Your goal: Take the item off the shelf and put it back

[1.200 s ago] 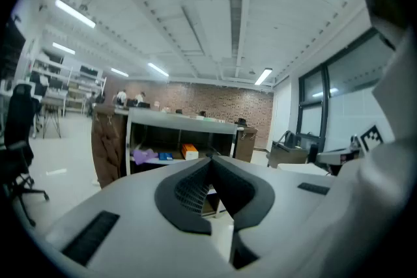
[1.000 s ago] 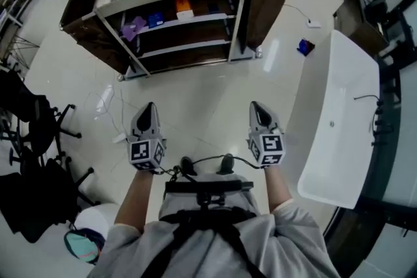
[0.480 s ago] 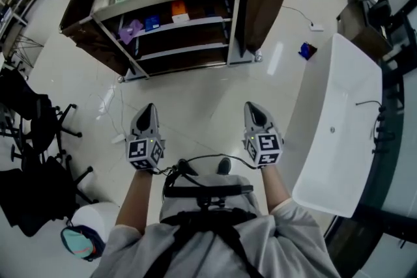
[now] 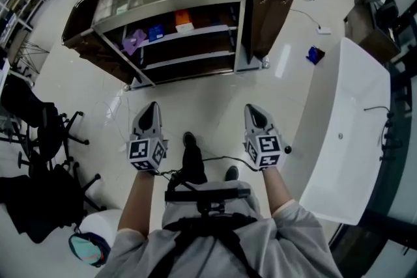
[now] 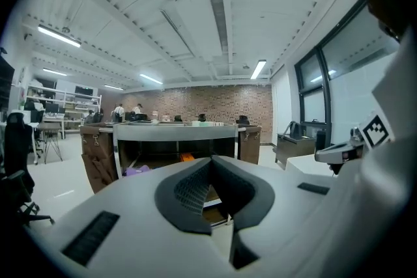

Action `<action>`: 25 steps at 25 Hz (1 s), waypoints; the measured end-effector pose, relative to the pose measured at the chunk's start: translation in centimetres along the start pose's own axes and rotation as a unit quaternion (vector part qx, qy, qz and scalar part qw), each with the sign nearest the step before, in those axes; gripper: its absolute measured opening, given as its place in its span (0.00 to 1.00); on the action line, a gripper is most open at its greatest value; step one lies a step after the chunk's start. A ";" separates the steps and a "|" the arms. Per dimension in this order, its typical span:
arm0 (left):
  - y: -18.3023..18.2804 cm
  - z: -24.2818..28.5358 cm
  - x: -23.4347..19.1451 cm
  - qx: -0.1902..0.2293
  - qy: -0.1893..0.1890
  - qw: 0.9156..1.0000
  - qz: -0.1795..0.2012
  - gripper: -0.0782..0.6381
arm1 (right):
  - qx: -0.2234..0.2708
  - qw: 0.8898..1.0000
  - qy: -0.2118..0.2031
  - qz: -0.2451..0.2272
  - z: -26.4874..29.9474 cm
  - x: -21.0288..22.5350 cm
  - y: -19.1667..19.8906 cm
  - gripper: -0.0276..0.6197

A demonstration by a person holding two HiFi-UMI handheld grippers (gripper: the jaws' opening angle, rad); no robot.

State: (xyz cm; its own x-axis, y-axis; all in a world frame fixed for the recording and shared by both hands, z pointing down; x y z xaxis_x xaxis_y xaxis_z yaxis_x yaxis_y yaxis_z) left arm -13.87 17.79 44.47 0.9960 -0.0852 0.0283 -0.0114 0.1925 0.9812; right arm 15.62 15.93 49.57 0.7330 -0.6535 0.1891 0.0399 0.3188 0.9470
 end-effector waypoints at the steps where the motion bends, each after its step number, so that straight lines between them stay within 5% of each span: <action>1: -0.1 1.3 -0.4 0.000 0.006 1.000 0.001 0.12 | -0.004 1.000 0.002 0.000 1.1 0.0 -0.3 0.06; 12: -0.8 17.0 -5.9 -0.027 0.070 0.997 0.003 0.12 | -0.009 0.998 0.059 0.015 14.6 2.5 -3.5 0.06; 25: -0.1 24.9 -6.0 -0.051 0.123 0.991 0.013 0.12 | -0.033 0.996 0.083 0.004 24.7 5.2 -5.5 0.06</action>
State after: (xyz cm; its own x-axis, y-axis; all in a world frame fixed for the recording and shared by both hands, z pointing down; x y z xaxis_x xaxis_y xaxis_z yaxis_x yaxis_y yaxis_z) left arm -22.08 -6.07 48.93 0.9873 0.1585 -0.0068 -0.0402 0.2909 0.9559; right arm 2.42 -6.14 51.80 0.8355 -0.5298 0.1462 0.0736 0.3715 0.9255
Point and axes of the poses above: the fingertips, and each gripper's own axes: z forward along the fingers, x to its right, y out of its underside, the point moved 1 cm from there along -z, backward along the fingers, and after that the axes turned 14 degrees about -y, right-handed, at the moved point
